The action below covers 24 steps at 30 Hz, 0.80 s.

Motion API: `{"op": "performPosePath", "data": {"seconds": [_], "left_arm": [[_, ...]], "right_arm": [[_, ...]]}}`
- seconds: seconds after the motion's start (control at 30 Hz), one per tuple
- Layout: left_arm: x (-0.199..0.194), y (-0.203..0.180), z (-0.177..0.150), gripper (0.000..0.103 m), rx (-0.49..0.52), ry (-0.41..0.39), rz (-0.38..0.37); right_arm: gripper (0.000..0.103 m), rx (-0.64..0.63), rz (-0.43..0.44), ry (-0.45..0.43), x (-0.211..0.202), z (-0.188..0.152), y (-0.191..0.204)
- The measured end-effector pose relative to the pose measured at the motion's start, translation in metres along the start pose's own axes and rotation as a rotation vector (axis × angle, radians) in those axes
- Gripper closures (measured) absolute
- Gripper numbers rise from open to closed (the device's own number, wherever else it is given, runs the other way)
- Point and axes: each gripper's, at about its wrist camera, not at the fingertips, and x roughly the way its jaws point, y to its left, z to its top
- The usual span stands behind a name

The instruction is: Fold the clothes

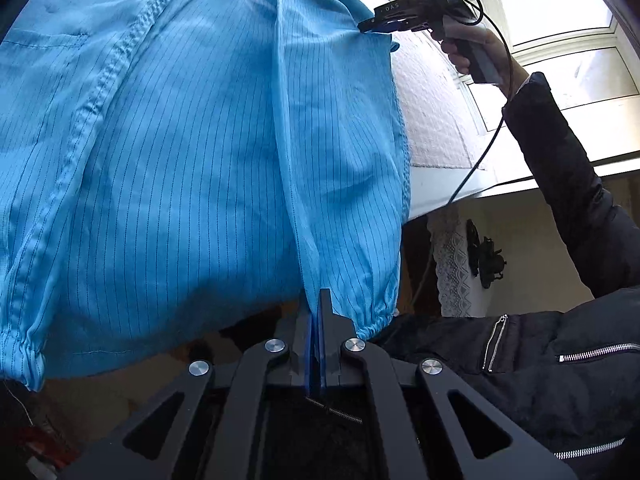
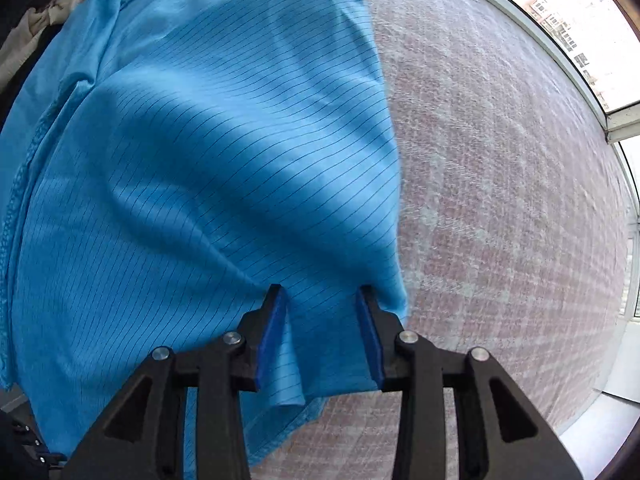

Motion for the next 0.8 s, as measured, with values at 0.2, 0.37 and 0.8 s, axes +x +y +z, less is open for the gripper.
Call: {"op": "performPosePath", "data": {"seconds": [0.2,0.37,0.8], "left_arm": [[0.001,0.000,-0.001,0.103,-0.016,0.008,0.022],[0.000,0.000,0.004,0.103,-0.043,0.008,0.034],[-0.011,0.008,0.016,0.103,-0.103,-0.014,0.044]], "right_arm": [[0.068,0.084,0.157,-0.137,-0.042,0.056,-0.028],[0.068,0.088,0.271,-0.134,-0.023,0.105,-0.009],[0.068,-0.010,0.215,-0.144,0.004,0.186,-0.019]]}}
